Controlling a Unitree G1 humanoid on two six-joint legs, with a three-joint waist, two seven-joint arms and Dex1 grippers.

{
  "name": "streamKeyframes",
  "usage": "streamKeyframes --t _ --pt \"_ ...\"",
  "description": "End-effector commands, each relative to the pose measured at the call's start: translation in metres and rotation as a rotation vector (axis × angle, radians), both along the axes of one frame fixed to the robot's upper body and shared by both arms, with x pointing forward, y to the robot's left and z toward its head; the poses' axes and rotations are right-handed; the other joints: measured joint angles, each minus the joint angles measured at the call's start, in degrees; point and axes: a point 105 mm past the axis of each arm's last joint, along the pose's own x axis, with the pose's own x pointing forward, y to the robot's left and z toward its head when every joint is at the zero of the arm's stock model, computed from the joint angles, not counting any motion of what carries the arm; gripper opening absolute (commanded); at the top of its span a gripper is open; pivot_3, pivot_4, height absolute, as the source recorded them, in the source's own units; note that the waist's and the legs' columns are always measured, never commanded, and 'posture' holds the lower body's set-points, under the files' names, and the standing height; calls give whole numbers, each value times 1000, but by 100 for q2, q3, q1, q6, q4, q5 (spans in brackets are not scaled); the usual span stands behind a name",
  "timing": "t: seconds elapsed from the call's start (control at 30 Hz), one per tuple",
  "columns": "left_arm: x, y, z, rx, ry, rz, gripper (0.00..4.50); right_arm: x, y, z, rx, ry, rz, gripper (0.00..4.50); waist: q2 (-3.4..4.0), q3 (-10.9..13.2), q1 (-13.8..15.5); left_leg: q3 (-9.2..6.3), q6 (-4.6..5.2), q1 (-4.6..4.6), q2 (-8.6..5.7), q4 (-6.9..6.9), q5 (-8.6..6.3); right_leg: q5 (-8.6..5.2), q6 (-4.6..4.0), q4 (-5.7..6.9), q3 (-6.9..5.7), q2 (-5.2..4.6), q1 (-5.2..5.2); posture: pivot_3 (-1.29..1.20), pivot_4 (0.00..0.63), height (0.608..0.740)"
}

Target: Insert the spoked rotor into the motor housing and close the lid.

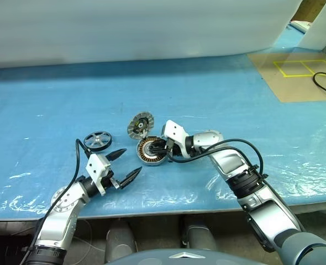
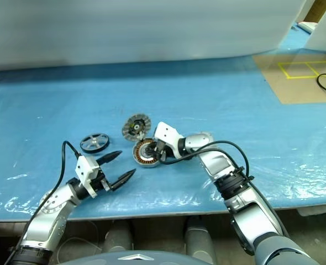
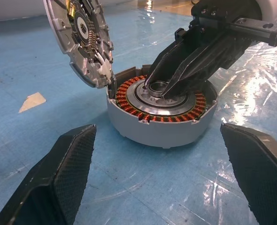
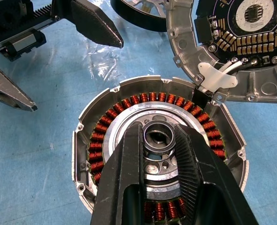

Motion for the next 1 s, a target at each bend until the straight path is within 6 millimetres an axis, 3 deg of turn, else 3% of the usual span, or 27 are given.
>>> streamKeyframes --t 0.03,0.17,0.23,0.33,0.5,0.6,0.77,0.8,1.0 --pt "0 -1 4 9 -27 -8 4500 -5 0 -8 -20 31 17 570 0 0 0 0 0 0 0 0 0 0 0 0 0 0 0 0 150 740" --pt "0 0 4 11 -25 -8 4500 -4 2 -2 30 41 -2 1945 0 0 0 0 0 0 0 0 0 0 0 0 0 0 0 0 150 740" --pt "0 1 4 14 -24 -8 4500 -3 3 10 127 82 -16 2577 0 0 0 0 1 1 0 0 0 0 0 1 0 0 0 0 150 740" --pt "0 1 2 17 -19 -8 4500 -5 -1 28 246 126 -12 2577 0 0 9 0 2 -1 -1 1 -1 0 0 2 1 -1 0 0 150 740" --pt "0 0 1 17 -15 -15 4500 -2 -6 37 288 131 -32 2577 1 0 10 0 0 -2 1 0 0 0 0 0 -1 0 -1 0 150 740" --pt "1 -1 1 16 -15 -19 4500 0 -5 35 265 96 -43 1942 1 0 -6 0 0 -2 1 -1 0 0 0 0 -1 1 -2 0 150 740" --pt "1 -1 1 16 -14 -17 4500 1 -3 25 192 36 -34 217 0 0 0 0 0 -2 1 -1 0 0 0 -1 -1 0 -2 0 150 740" --pt "1 -1 1 16 -13 -16 4500 2 -1 24 188 31 -31 36 0 0 1 0 0 -3 0 -1 0 0 0 -1 -1 0 -2 0 150 740" --pt "1 -2 2 14 -14 -16 4500 -3 9 21 174 24 -9 36 1 0 -3 0 0 -3 1 -1 0 0 0 -1 -1 0 -3 0 150 740"
